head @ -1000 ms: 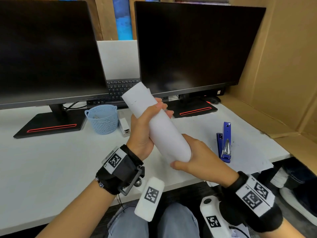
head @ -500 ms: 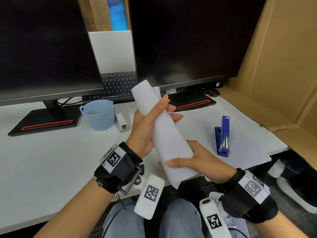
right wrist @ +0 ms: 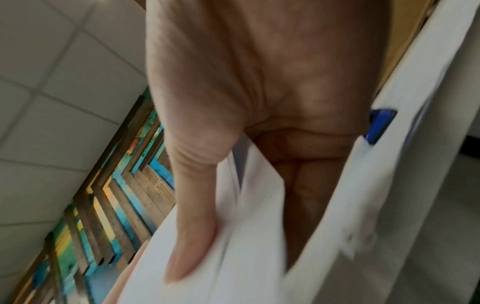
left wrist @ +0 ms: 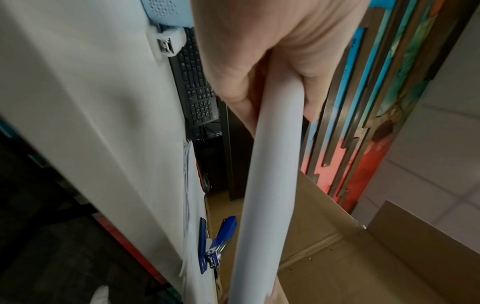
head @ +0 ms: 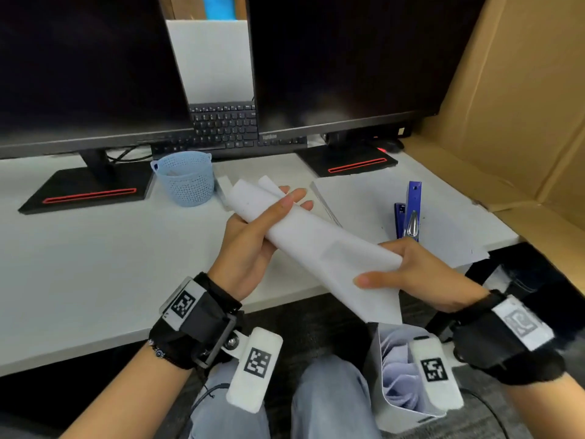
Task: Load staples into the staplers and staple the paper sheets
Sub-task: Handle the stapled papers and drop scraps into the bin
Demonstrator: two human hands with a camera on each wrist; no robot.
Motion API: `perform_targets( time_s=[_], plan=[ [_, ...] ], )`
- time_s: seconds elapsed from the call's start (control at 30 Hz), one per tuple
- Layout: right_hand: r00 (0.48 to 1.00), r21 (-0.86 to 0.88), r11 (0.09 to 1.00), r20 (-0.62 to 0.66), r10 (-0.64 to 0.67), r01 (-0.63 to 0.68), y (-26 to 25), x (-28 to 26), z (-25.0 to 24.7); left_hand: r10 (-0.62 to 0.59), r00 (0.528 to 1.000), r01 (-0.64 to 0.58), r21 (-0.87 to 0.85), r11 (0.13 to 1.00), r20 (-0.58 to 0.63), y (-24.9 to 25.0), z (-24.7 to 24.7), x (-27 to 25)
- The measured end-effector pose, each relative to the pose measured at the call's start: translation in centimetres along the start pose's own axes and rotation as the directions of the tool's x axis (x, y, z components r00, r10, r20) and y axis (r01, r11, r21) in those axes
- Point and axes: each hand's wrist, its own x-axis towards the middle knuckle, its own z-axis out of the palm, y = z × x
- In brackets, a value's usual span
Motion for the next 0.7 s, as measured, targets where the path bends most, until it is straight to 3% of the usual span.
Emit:
perform_targets(
  time_s=[0.1,0.17,0.27,0.37,0.43,0.53,0.6,0.7],
  plan=[
    [0.998,-0.048,0.998,0.046,0.043,-0.041,0.1,-1.0,-1.7,-0.009,1.000,0.010,0.063,0.998,-0.012,0.2,-1.2,-1.7],
    [0.994,-0.050,0.995,0.060,0.095,-0.092,0.5,-1.4,-3.3,-0.047,0.999,0.041,0.243,0.969,0.017,0.4,-2.1,-2.5],
    [0.978,-0.039,0.985,0.115,0.174,-0.171,1.9,-2.2,-5.6,-0.160,0.982,0.089,0.513,0.854,0.096,0.0,-2.9,-3.8],
    [0.946,-0.079,0.959,0.158,0.283,-0.274,2.6,-3.3,-6.7,-0.312,0.940,0.150,0.648,0.746,0.141,-2.1,-2.7,-5.1],
    [0.924,-0.108,0.936,0.161,0.348,-0.334,3.8,-3.9,-7.0,-0.433,0.883,0.150,0.762,0.630,0.184,-4.1,-2.6,-5.7],
    [0.852,-0.165,0.873,0.196,0.486,-0.459,7.3,-4.5,-8.1,-0.634,0.736,0.036,0.922,0.387,0.237,-7.6,-2.5,-5.5],
    [0.794,-0.205,0.816,0.198,0.575,-0.540,9.7,-4.5,-9.0,-0.716,0.664,0.049,0.943,0.328,0.215,-10.0,-2.4,-4.7],
    [0.740,-0.312,0.735,0.126,0.660,-0.602,11.8,-4.0,-9.8,-0.794,0.595,0.177,0.944,0.279,0.124,-13.2,-2.6,-3.0]
  ],
)
